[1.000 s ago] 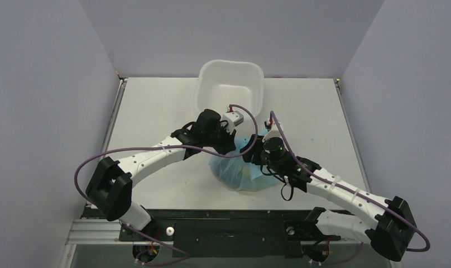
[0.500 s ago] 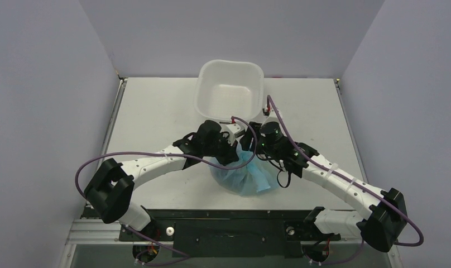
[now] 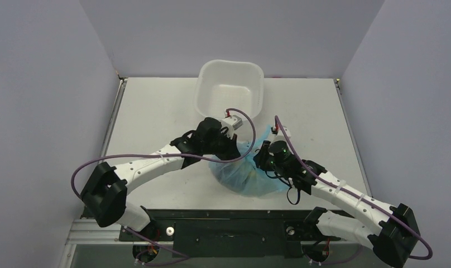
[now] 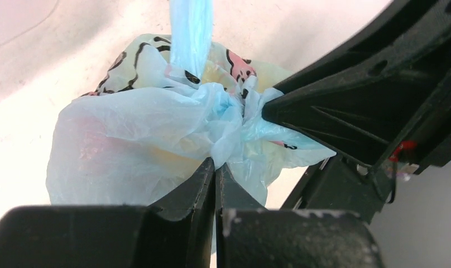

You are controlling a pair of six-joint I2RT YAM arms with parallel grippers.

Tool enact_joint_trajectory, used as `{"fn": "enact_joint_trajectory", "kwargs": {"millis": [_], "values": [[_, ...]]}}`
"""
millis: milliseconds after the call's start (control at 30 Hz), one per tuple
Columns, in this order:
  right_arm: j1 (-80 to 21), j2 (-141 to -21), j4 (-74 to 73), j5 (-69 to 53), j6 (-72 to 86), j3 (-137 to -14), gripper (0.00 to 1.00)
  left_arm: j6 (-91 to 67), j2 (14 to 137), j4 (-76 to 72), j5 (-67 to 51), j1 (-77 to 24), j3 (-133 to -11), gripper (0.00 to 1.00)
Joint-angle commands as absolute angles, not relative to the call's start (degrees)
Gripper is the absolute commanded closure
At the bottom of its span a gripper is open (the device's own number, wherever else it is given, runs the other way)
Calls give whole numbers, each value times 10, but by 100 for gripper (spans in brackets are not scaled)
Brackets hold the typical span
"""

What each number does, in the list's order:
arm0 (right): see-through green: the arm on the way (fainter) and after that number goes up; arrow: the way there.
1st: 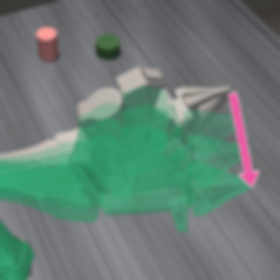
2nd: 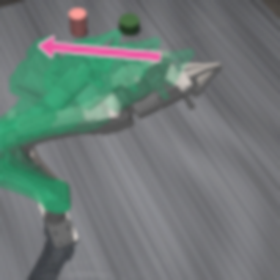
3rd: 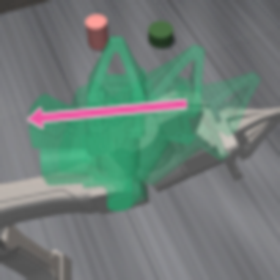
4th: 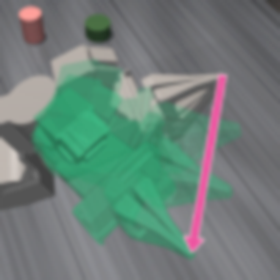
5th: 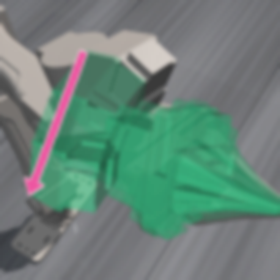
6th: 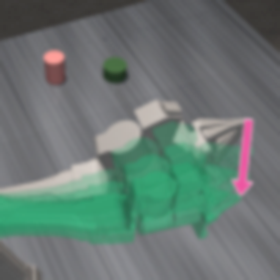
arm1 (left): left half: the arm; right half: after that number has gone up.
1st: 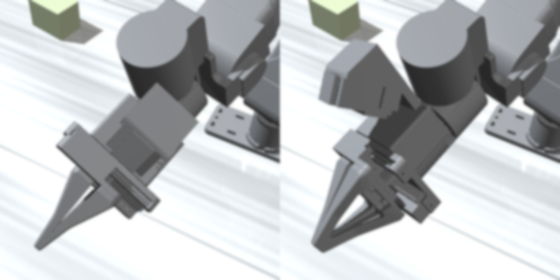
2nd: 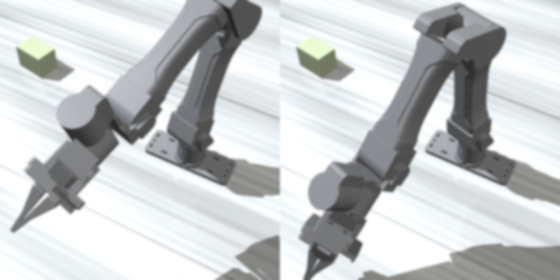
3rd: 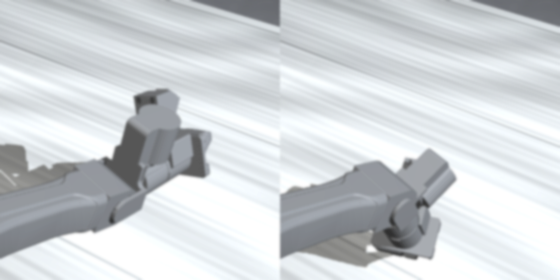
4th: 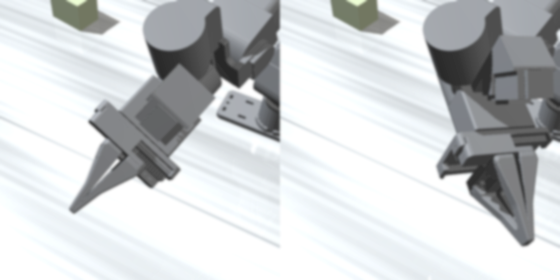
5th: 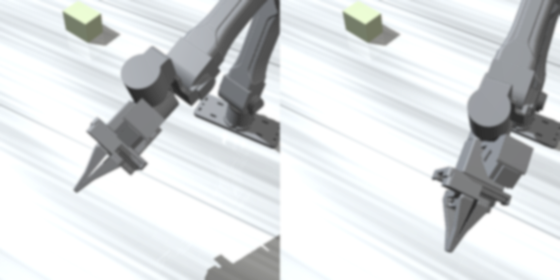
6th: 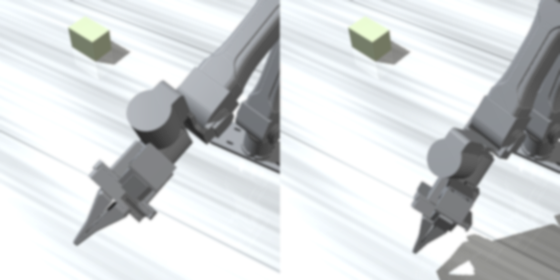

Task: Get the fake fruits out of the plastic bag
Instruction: Untie the plastic bag at the center of the board.

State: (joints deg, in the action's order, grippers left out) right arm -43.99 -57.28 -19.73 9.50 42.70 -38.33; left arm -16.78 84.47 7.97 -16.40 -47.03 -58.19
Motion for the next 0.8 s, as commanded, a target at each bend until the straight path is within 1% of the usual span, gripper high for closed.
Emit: {"fn": "enact_joint_trajectory", "kwargs": {"millis": [0,33,67,100,167,267,400,633,767], "values": [[-442,-567,-192,95,411,-384,86,-295,784,104,-75,-466,-586,100],[-442,-571,-194,97,408,-385,89,-306,778,118,-28,-464,-585,100],[-442,-574,-194,98,406,-388,98,-324,767,146,-4,-464,-586,100],[-442,-579,-193,98,406,-390,100,-332,762,160,36,-462,-586,100],[-442,-582,-188,98,409,-393,100,-358,739,200,74,-460,-580,100],[-441,-568,-170,109,418,-379,100,-400,702,217,97,-459,-547,100],[-438,-519,-136,106,410,-354,100,-431,638,233,126,-459,-499,100],[-433,-517,-154,116,407,-377,100,-495,512,237,142,-458,-411,100],[-411,-520,-155,116,415,-373,100,-509,460,254,176,-445,-373,100]]}}
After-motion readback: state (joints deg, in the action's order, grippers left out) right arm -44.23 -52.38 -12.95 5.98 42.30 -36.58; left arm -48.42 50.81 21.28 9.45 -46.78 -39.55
